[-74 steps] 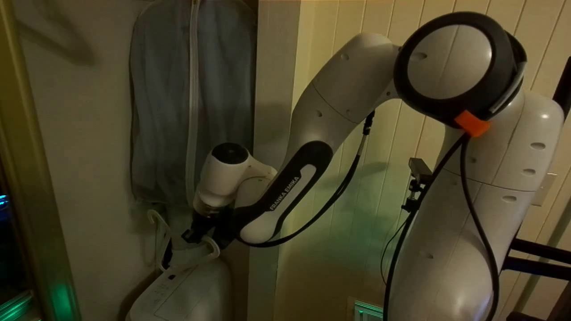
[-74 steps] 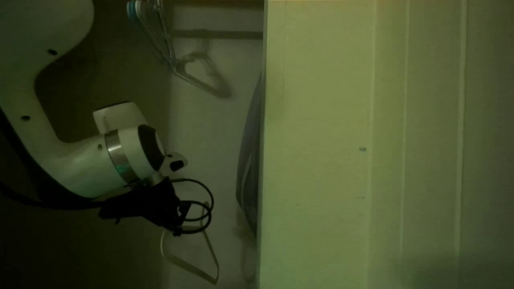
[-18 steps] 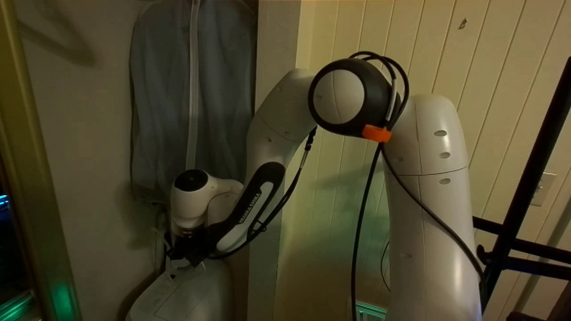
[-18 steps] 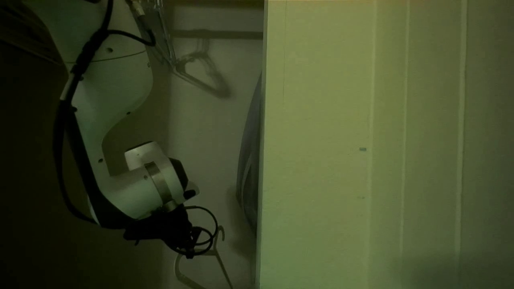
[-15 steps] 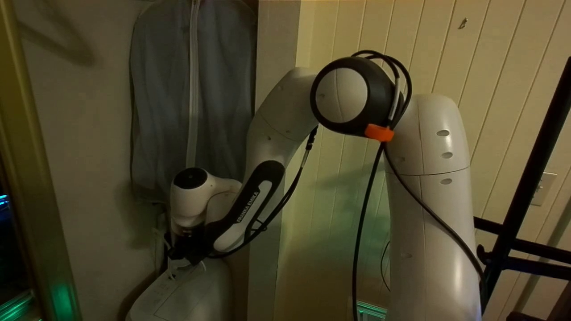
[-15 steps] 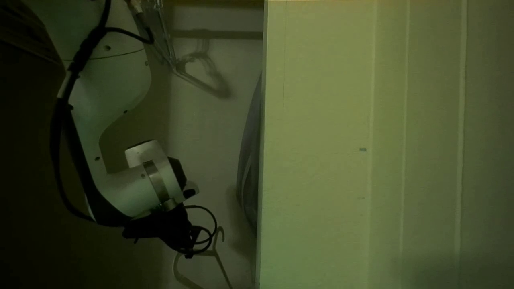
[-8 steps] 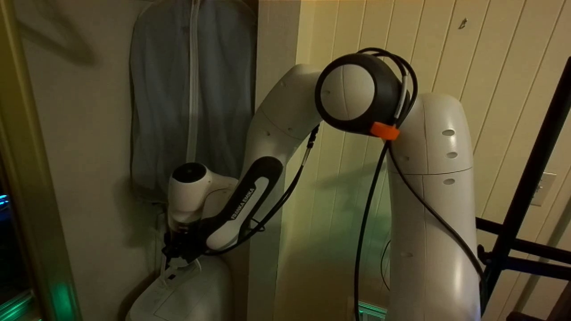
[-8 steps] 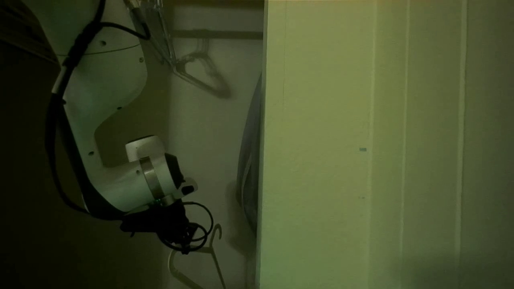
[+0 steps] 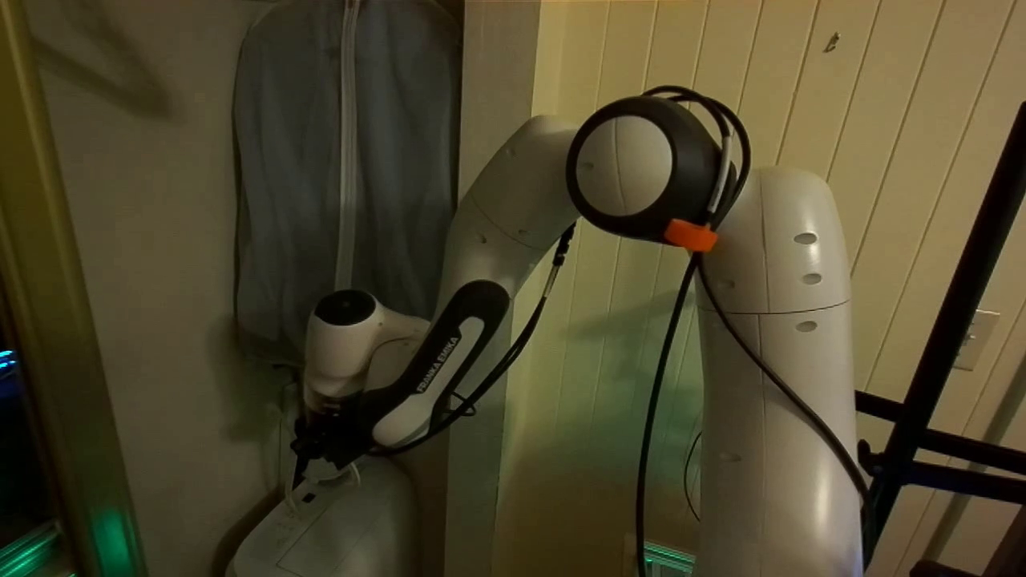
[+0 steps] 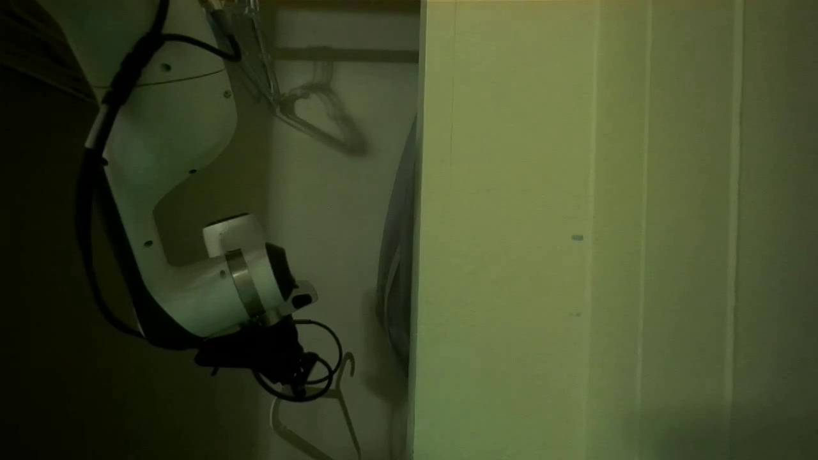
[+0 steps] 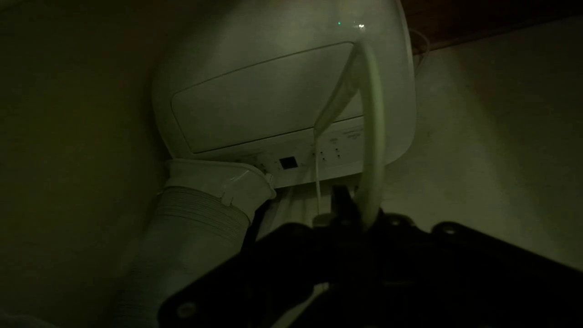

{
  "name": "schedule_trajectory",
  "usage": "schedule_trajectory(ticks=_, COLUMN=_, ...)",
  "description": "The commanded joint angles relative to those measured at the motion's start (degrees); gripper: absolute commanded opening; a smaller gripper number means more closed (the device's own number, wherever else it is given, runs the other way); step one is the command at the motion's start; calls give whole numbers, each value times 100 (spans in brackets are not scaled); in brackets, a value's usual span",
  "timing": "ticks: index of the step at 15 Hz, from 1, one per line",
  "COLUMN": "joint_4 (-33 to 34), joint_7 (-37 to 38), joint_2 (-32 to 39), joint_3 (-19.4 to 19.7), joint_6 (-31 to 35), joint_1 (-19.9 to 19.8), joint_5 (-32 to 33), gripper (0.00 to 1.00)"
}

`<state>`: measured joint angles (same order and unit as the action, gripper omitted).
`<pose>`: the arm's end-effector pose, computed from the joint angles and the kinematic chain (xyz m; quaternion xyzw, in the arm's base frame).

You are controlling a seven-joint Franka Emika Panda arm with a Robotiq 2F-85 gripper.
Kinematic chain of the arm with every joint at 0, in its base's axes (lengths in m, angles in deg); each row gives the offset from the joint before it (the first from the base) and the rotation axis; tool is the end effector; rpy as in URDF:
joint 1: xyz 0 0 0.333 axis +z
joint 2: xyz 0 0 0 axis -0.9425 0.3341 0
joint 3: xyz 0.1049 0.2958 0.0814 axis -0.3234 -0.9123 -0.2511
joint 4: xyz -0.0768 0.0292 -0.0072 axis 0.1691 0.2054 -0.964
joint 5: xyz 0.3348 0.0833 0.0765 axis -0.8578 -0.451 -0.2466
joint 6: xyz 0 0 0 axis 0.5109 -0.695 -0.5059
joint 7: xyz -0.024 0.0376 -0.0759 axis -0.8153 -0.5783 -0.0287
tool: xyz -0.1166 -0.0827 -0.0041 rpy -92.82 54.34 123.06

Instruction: Remove one white hanger from the rail then hang it back on the rail.

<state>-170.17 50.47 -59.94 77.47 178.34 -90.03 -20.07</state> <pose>0.5477 -0.0878 0.2812 0.9641 -0.1472 0.1976 0.0986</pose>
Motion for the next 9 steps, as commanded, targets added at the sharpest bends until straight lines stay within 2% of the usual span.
schedule_trajectory(ticks=1, joint_4=-38, joint_7=47, joint_2=-11, joint_3=41, joint_6=128, joint_1=-36, joint_5=12, gripper=1)
schedule_trajectory(ticks=9, joint_4=-51, joint_7=15, joint_2=52, joint_3=28, joint_6=125, joint_1=-73, joint_5=-54, gripper=1)
